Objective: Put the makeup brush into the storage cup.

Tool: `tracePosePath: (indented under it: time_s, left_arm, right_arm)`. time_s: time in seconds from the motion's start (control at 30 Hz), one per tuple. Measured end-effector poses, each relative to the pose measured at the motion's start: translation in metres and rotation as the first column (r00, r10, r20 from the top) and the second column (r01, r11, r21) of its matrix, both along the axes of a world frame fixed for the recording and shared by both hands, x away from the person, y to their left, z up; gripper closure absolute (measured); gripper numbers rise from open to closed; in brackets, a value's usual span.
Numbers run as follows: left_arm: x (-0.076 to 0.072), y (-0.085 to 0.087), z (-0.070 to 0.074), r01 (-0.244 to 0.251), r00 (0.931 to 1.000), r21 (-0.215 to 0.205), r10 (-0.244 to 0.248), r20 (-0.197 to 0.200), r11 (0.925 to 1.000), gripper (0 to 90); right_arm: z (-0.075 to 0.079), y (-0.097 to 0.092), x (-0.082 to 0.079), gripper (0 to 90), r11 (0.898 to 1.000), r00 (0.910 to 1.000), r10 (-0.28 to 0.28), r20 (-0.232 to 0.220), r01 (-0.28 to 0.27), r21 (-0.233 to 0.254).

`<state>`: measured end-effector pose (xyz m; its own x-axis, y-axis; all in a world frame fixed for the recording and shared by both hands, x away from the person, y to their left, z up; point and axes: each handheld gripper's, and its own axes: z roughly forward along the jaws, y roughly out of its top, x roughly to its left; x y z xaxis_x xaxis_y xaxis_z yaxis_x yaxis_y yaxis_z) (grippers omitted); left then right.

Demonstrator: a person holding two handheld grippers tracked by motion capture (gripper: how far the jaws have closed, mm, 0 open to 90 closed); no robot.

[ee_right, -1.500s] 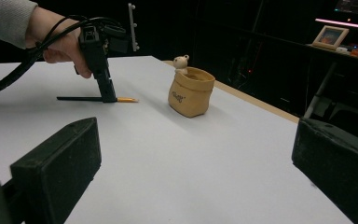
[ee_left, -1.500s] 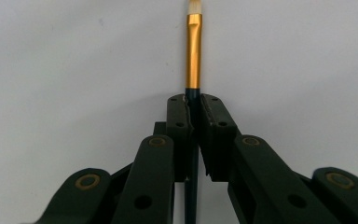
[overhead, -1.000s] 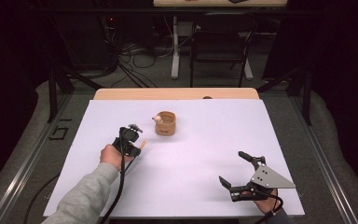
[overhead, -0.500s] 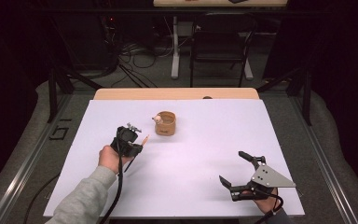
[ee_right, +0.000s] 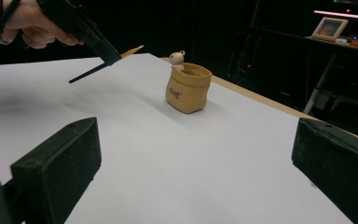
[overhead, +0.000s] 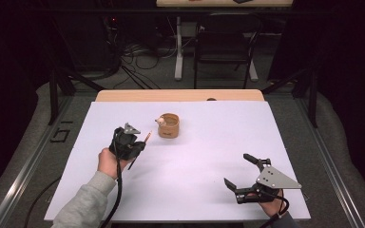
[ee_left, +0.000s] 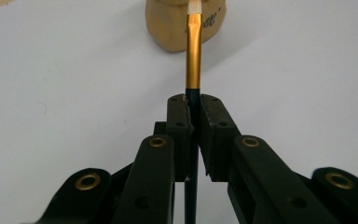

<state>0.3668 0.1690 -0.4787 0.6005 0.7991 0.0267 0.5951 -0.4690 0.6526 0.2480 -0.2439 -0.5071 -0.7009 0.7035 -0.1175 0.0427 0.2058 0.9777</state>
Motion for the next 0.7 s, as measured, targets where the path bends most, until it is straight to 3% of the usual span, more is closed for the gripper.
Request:
tracePosePath:
  time_s: [0.27,0.7]
  left_arm:
    - [-0.0078,-0.0008,0.0069,0.031,0.9978,-0.029,-0.029,0.06,0.9991,83.3]
    - [-0.0072,-0.0048,0.0047,0.061,0.9905,-0.125,-0.045,0.13,0.9903,83.2]
  right_arm:
    - [-0.0002,-0.0014,0.0003,0.7,1.0,1.0,-0.009,-0.002,0.009,0.007]
    - [-0.0011,-0.0011,0.0013,0.6,1.0,0.9999,-0.014,-0.008,0.014,-0.004]
